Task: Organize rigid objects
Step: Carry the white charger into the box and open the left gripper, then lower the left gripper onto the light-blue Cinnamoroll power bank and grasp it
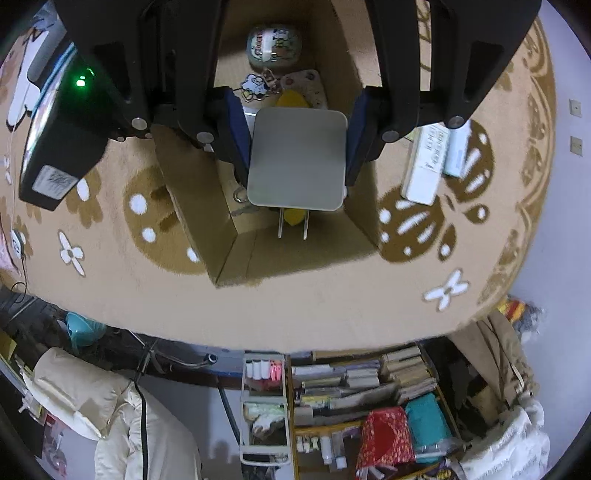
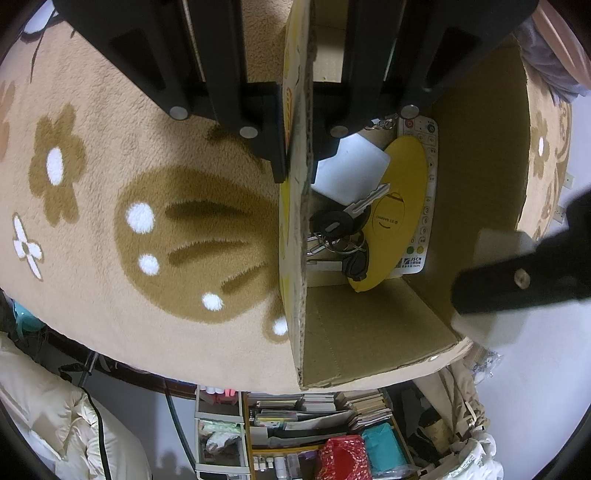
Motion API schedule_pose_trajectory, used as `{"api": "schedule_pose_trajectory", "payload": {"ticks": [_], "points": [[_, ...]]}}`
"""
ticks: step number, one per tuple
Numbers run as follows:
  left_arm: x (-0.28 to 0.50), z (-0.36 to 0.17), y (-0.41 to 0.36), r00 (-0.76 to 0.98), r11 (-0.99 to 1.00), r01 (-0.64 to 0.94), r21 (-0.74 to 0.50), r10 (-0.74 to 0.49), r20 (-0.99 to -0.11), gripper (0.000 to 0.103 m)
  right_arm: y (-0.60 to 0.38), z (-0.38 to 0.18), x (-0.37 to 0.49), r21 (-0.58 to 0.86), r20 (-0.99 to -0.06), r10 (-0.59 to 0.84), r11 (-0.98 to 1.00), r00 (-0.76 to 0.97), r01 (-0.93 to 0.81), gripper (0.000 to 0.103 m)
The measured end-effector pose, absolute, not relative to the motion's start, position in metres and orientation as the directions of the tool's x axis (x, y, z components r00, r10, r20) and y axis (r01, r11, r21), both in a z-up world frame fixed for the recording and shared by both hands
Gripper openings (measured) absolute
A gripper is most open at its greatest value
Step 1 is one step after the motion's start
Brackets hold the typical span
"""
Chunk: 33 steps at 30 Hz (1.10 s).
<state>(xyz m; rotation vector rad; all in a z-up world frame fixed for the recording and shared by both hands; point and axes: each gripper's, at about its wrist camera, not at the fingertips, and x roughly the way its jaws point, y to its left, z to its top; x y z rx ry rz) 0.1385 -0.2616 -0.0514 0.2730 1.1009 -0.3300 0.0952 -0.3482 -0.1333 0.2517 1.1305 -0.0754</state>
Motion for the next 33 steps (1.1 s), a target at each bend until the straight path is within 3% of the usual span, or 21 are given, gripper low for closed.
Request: {"api": "schedule_pose_trajectory", "payload": {"ticks": [13,15,19,21,25,27,33], "points": [[0.139,-0.060,-0.250,0.416,0.922,0.379,0.082,-0.090,-0.905,0.046,-0.347,-0.133,0.097,0.162,-0.902,0.069,0.969,0.427,0.187,0.011],[0.137,-0.056,-0.251,0.432,0.913,0.394,0.100,-0.088,-0.898,0.054,-0.348,-0.133,0.098,0.167,-0.902,0.073,0.968,0.426,0.189,0.011],[0.132,-0.043,-0.248,0.469,0.903,0.408,0.131,-0.084,-0.879,0.059,-0.351,-0.133,0.098,0.176,-0.901,0.080,0.966,0.426,0.191,0.011],[0.132,-0.038,-0.243,0.480,0.905,0.401,0.142,-0.076,-0.874,0.075,-0.352,-0.134,0.098,0.174,-0.901,0.079,0.966,0.426,0.191,0.011],[0.134,-0.031,-0.226,0.480,0.914,0.379,0.147,-0.058,-0.875,0.079,-0.353,-0.134,0.099,0.178,-0.902,0.081,0.965,0.425,0.194,0.011],[0.135,-0.027,-0.211,0.493,0.923,0.353,0.151,-0.046,-0.869,0.093,-0.354,-0.133,0.099,0.175,-0.902,0.079,0.966,0.425,0.192,0.011],[0.143,-0.027,-0.169,0.498,0.949,0.283,0.137,-0.024,-0.867,0.097,-0.354,-0.134,0.100,0.173,-0.902,0.077,0.966,0.424,0.191,0.011]]}}
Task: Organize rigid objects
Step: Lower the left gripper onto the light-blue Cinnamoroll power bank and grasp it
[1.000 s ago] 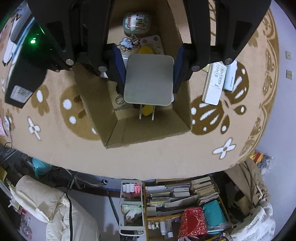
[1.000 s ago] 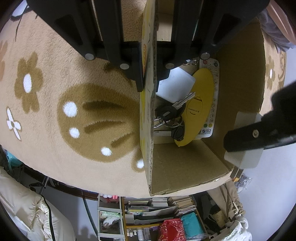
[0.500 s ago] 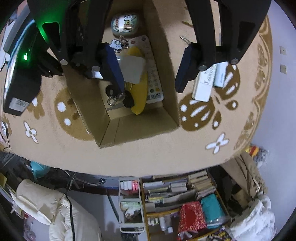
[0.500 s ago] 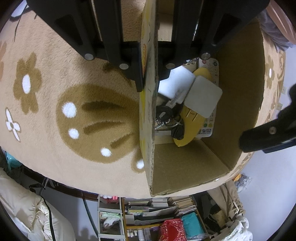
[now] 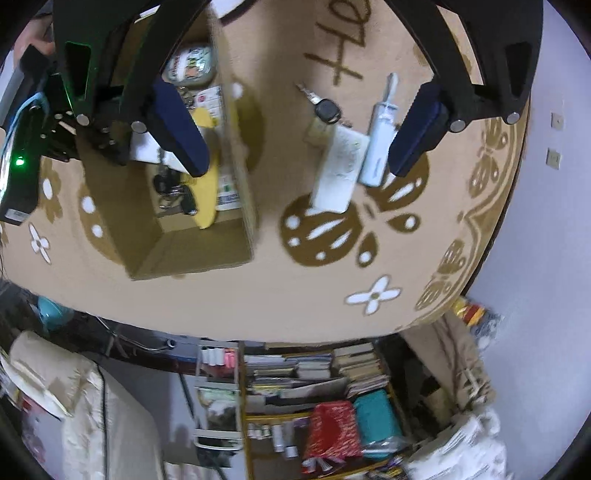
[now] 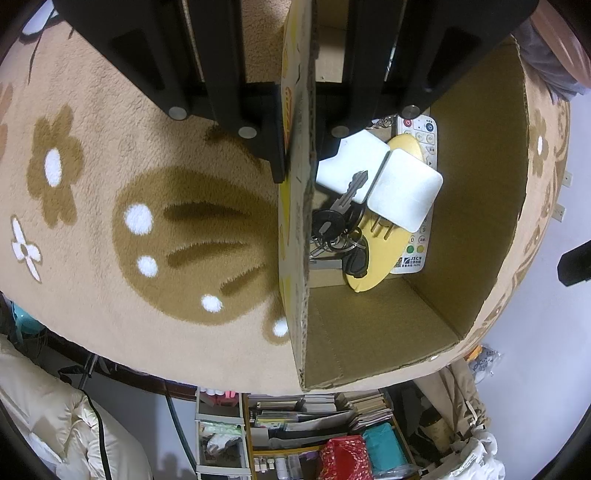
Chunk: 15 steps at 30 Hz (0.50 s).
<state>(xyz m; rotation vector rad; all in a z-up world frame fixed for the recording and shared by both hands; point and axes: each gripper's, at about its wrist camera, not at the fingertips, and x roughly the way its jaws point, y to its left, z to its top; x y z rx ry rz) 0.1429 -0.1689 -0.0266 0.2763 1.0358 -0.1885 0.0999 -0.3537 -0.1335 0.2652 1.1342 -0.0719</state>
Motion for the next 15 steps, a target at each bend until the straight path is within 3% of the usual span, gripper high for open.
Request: {"api": "schedule_pose_trajectory", "payload": {"ticks": [15], "points": [[0.176,-0.077,-0.094,0.468,0.961,0.214,0.176,0.057,-0.882,0.097,-0.349,-0.133,0.099,0.156,-0.905,0.064,0.970,0.420,0.187,0.011]]}}
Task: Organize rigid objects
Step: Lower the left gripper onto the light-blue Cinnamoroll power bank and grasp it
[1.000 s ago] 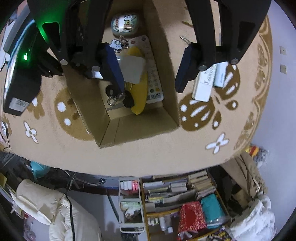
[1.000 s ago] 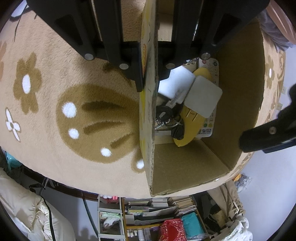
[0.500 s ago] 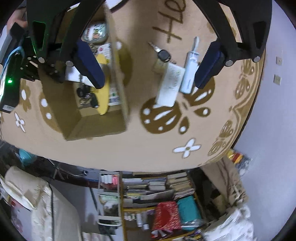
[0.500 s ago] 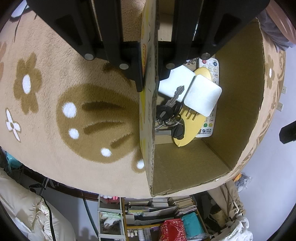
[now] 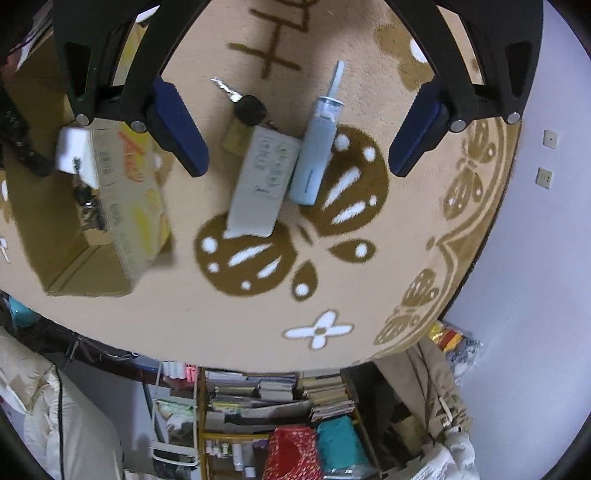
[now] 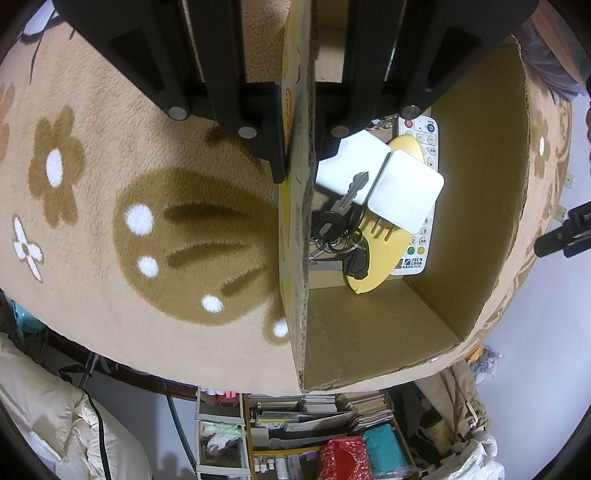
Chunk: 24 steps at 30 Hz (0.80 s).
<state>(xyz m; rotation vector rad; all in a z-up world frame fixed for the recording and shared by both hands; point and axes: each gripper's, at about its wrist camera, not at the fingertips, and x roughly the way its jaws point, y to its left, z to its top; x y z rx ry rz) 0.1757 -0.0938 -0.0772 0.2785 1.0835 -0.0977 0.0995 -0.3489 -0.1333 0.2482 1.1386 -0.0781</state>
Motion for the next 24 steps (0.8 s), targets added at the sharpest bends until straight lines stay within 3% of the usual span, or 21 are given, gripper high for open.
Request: {"api": "schedule_pose_trajectory", "payload": {"ticks": [6,14,17,24], "points": [[0.189,-0.108,-0.062,0.419,0.975,0.191,0.114,0.024,-0.908,0.097,-0.347,-0.134,0.101,0.155,-0.908,0.064,0.969,0.414,0.191,0.011],[0.204,-0.141,-0.039,0.371,0.976,0.174,0.130,0.057,-0.927,0.097,-0.350,-0.136,0.101,0.160,-0.908,0.068,0.968,0.413,0.192,0.011],[0.208,-0.148,-0.037,0.356,0.977,0.171,0.127,0.060,-0.933,0.090,-0.348,-0.136,0.101,0.161,-0.908,0.069,0.968,0.413,0.193,0.011],[0.213,-0.164,-0.036,0.317,0.976,0.167,0.139,0.080,-0.945,0.085,-0.349,-0.136,0.101,0.160,-0.908,0.068,0.968,0.413,0.192,0.011]]}}
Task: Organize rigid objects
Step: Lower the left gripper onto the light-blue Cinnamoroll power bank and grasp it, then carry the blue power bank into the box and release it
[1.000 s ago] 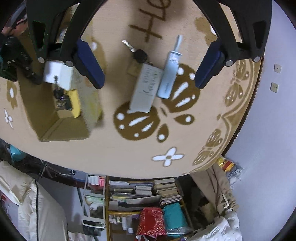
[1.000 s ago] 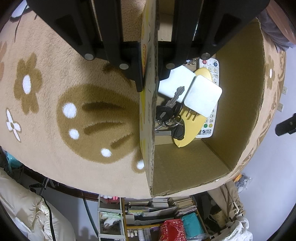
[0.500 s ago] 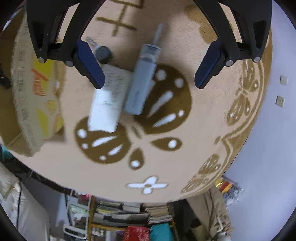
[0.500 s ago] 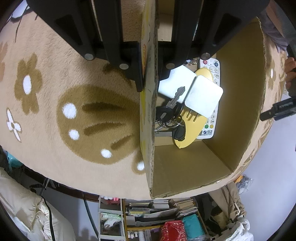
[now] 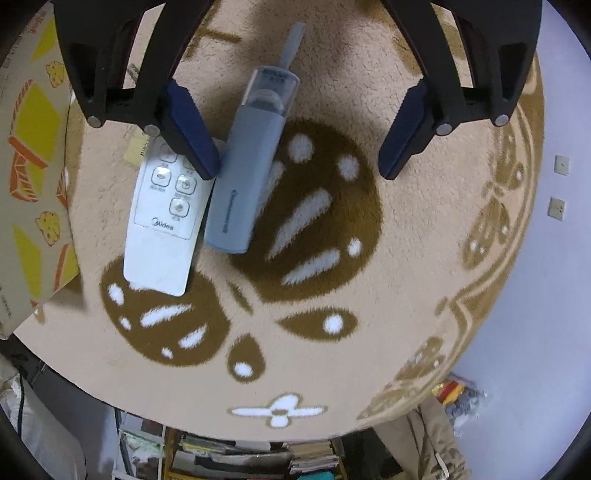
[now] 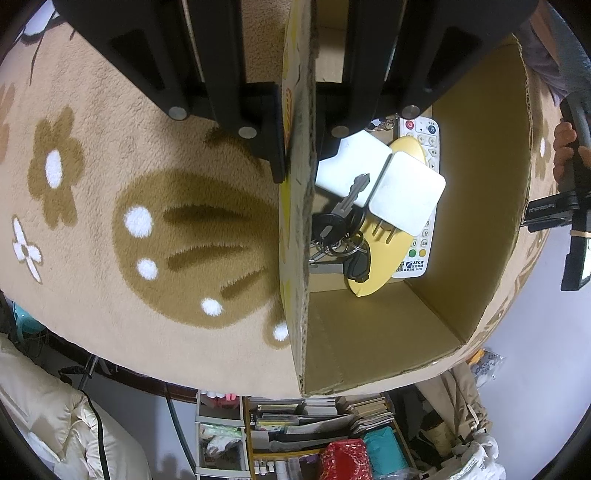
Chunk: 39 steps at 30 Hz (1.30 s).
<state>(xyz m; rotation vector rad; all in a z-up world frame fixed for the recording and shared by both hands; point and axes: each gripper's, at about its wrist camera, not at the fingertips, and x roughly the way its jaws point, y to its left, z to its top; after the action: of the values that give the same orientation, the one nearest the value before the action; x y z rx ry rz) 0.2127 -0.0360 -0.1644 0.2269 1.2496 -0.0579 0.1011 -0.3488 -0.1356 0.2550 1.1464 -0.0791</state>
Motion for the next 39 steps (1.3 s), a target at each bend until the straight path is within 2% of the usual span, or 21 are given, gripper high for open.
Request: {"api": "schedule_pose_trajectory", "payload": {"ticks": [2,4,6,8,12,14,15,16,19,39], "points": [[0.214,-0.167,-0.033,0.309,0.981,0.154,0.114,0.062,-0.949,0.084,-0.349,-0.136,0.101,0.159,-0.909,0.067,0.968,0.412,0.192,0.011],[0.214,-0.167,-0.033,0.313,0.981,0.160,0.109,0.054,-0.948,0.078,-0.349,-0.136,0.101,0.161,-0.908,0.069,0.968,0.413,0.193,0.011],[0.214,-0.166,-0.033,0.311,0.982,0.164,0.092,0.037,-0.950,0.066,-0.349,-0.136,0.101,0.161,-0.908,0.069,0.968,0.412,0.193,0.011],[0.214,-0.166,-0.033,0.318,0.983,0.150,0.108,0.055,-0.946,0.061,-0.349,-0.136,0.101,0.160,-0.908,0.068,0.968,0.413,0.192,0.011],[0.218,-0.176,-0.028,0.298,0.983,0.121,0.135,0.094,-0.950,0.044,-0.349,-0.136,0.101,0.160,-0.908,0.068,0.968,0.412,0.192,0.011],[0.219,-0.179,-0.026,0.293,0.987,0.106,0.119,0.083,-0.953,0.041,-0.349,-0.136,0.101,0.162,-0.908,0.070,0.968,0.413,0.193,0.011],[0.218,-0.178,-0.027,0.296,0.986,0.111,0.121,0.083,-0.952,0.031,-0.349,-0.136,0.101,0.162,-0.908,0.070,0.968,0.412,0.192,0.011],[0.216,-0.177,-0.031,0.293,0.985,0.128,0.115,0.074,-0.953,0.027,-0.349,-0.136,0.101,0.161,-0.908,0.069,0.968,0.412,0.192,0.011],[0.213,-0.175,-0.036,0.301,0.978,0.135,0.158,0.111,-0.947,0.027,-0.349,-0.136,0.101,0.160,-0.908,0.069,0.968,0.412,0.192,0.011],[0.189,-0.113,-0.022,0.401,0.990,0.040,0.136,0.108,-0.910,0.026,-0.350,-0.138,0.100,0.163,-0.908,0.070,0.967,0.412,0.195,0.011]]}}
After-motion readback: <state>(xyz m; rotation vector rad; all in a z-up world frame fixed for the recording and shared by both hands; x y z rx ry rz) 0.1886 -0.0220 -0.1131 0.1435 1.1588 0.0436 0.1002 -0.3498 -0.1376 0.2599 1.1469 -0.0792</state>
